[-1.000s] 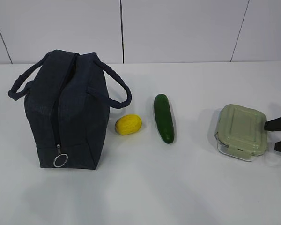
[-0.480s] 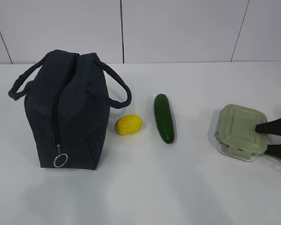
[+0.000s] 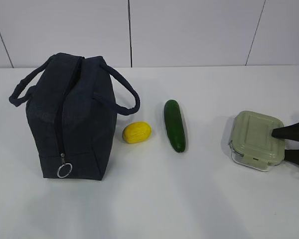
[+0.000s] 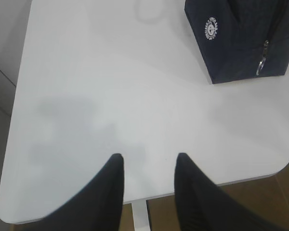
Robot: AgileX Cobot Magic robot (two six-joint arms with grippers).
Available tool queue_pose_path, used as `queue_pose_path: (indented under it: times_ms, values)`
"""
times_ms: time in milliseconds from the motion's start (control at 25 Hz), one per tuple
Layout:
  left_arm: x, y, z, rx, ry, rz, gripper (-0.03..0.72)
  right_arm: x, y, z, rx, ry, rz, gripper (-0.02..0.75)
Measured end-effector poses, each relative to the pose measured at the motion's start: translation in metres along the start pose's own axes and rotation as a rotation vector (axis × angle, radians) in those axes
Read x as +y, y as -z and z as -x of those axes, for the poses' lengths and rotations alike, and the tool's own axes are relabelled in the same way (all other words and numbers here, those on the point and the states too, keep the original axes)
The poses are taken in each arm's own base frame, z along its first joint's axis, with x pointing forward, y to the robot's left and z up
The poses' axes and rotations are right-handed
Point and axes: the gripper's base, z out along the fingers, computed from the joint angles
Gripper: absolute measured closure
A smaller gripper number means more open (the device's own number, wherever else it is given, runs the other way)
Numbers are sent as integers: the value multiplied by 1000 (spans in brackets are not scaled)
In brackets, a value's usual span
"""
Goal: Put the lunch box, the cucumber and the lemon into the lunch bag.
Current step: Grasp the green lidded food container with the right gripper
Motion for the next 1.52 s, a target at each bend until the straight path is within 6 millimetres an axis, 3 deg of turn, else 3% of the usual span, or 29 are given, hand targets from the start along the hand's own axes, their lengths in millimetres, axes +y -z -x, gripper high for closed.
queue_pose_path:
  times_ms: [440,1200,1520]
  values:
    - [0,0,0,0,0,0,449,6,-11,-3,33,5,6,169]
    - [0,0,0,0,0,0,449,6,-11,-3,33,7,7,172]
    - [0,0,0,0,0,0,449,6,-11,-3,31,6,7,228]
